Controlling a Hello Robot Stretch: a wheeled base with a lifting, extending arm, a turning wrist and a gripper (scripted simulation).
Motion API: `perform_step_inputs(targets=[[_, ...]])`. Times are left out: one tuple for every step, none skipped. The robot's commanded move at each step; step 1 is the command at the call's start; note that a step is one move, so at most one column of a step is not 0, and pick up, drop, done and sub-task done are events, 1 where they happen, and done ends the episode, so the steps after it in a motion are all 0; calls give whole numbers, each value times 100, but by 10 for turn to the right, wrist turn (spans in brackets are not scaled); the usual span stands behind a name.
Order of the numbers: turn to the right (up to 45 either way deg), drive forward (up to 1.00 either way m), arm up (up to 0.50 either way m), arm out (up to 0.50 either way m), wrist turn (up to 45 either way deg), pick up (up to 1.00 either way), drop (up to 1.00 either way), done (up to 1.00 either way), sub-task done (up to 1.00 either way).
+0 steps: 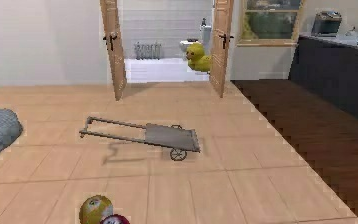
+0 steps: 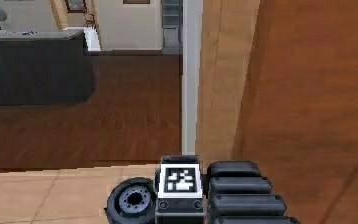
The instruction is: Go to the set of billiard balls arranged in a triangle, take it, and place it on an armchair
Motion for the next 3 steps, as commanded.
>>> perform_step_inputs(targets=[[360,0,0,0,0,0,0,0,0],[0,30,0,0,0,0,0,0,0],[390,0,0,0,0,0,0,0,0]])
